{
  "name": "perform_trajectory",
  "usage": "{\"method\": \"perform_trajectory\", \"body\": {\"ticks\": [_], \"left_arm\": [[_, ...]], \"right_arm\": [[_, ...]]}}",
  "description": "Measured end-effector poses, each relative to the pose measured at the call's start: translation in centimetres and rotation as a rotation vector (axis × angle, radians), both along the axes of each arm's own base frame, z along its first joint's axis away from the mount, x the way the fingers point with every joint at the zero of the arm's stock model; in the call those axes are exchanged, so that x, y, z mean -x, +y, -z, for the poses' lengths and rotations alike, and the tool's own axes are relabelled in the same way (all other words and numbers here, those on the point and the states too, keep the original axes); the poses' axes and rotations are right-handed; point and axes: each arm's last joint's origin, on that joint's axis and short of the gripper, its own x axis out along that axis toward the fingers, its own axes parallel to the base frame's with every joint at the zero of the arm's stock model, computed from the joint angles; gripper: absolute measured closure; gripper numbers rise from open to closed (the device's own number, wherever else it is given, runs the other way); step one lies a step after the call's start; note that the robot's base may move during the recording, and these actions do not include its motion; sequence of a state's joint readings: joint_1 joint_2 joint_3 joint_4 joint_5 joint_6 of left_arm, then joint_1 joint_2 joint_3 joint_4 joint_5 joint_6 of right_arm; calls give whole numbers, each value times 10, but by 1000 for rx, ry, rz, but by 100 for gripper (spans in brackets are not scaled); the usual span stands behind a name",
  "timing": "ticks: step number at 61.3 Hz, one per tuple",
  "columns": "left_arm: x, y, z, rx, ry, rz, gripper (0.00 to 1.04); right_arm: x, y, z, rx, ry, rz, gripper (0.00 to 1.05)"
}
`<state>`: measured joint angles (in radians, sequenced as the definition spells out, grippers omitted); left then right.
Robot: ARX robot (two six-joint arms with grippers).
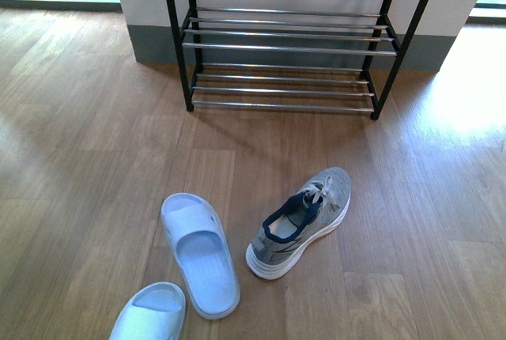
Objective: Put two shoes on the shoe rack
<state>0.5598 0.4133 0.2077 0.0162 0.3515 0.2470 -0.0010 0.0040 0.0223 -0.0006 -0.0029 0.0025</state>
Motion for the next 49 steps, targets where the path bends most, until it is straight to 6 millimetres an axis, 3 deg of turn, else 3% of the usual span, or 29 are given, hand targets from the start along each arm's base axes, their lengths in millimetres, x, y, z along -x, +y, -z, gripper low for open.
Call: {"method": "perform_trajectory", "body": {"ticks": [32, 36, 39, 49], "left_arm": [[0, 1, 0, -3, 4, -23, 103], [0, 1, 0, -4, 2, -22, 103], [0, 1, 0, -3, 2, -19, 103], [0, 0, 0, -1, -1, -3, 103]], "right_arm": [[0, 0, 0, -3, 9, 11, 9], [-1, -1, 4, -65, 211, 127, 9], [-6, -5, 16, -113, 492, 226, 9], [-39, -25, 35, -188, 618, 264, 9]]}}
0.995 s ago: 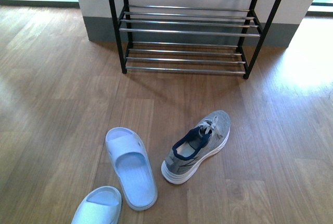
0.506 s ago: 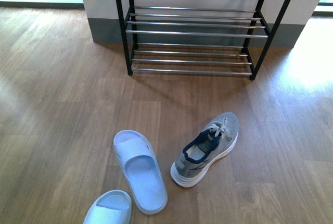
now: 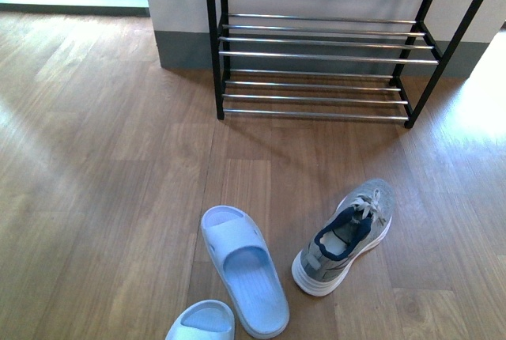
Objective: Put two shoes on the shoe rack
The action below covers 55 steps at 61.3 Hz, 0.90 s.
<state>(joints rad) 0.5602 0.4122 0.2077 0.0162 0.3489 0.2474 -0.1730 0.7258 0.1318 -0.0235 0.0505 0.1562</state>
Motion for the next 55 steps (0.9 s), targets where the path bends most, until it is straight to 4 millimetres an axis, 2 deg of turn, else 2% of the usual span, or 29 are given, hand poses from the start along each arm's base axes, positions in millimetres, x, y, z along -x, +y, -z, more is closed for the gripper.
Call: {"method": "perform_trajectory", "body": {"ticks": [5, 13, 20, 24, 32, 39, 43, 55], "left_arm": [[0, 0, 0, -1, 0, -4, 103], [0, 0, 0, -2, 1, -10, 103], [0, 0, 0, -1, 1, -6, 103], [0, 0, 0, -1, 0, -4, 103], [0, 0, 0, -1, 1, -7, 103], [0, 0, 0, -1, 1, -7, 103], [0, 0, 0, -1, 1, -6, 103], [0, 0, 0, -1, 1, -7, 103]], "right_arm": [[-21, -12, 12, -9, 36, 16, 9], [-56, -27, 41, -21, 106, 28, 9], [-81, -34, 89, -89, 250, 37, 9], [-85, -30, 104, -118, 294, 33, 9], [-97, -15, 124, -185, 340, 2, 9], [-109, 6, 137, -242, 365, -34, 9], [-121, 32, 144, -280, 381, -90, 9], [-148, 79, 153, -308, 393, -184, 9]]}}
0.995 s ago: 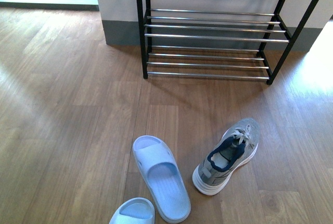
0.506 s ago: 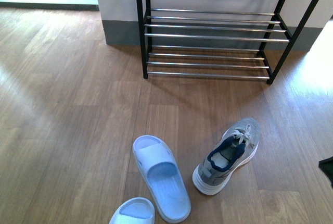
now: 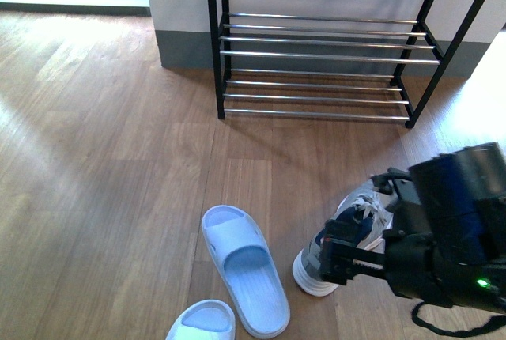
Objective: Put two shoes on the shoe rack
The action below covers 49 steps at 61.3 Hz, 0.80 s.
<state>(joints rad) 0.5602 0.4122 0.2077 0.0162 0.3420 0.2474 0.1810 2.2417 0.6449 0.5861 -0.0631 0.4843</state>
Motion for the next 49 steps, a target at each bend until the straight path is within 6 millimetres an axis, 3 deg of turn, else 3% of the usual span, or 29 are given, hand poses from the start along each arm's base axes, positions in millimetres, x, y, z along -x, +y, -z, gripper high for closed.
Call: {"method": "perform_trajectory", "body": {"ticks": [11, 23, 35, 49], "left_arm": [[0, 0, 0, 0, 0, 0, 103], [0, 0, 0, 0, 0, 0, 103], [0, 0, 0, 0, 0, 0, 103], [0, 0, 0, 0, 0, 0, 103]], "right_arm": [[-18, 21, 18, 16, 31, -32, 9], [-39, 21, 41, 32, 60, -8, 9], [-58, 8, 44, 36, 49, 44, 9], [-72, -23, 44, 63, 30, 137, 9]]}}
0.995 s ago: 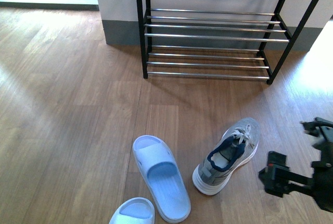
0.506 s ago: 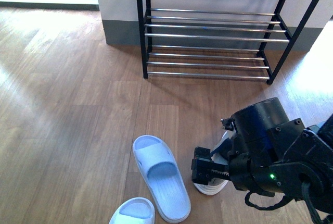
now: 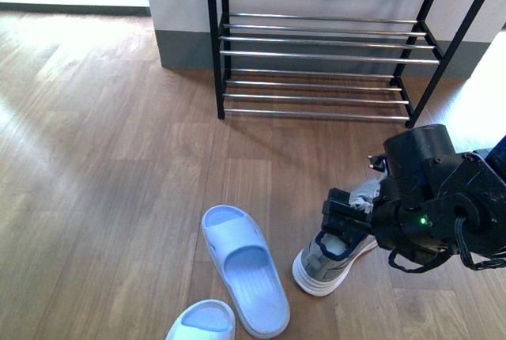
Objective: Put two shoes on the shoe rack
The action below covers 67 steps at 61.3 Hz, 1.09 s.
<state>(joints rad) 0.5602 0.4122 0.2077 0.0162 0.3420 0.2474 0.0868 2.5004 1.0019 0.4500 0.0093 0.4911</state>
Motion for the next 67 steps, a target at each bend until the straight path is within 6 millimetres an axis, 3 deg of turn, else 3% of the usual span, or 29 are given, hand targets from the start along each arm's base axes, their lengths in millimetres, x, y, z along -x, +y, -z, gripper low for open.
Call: {"method": "perform_trajectory", "body": {"ticks": [13, 37, 67], "left_arm": [[0, 0, 0, 0, 0, 0, 103], [0, 0, 0, 0, 0, 0, 103], [0, 0, 0, 0, 0, 0, 103]], "right_arm": [[-1, -16, 22, 29, 36, 22, 9], [-20, -16, 55, 106, 12, 16, 9], [-13, -25, 53, 205, -56, 68, 83]]}}
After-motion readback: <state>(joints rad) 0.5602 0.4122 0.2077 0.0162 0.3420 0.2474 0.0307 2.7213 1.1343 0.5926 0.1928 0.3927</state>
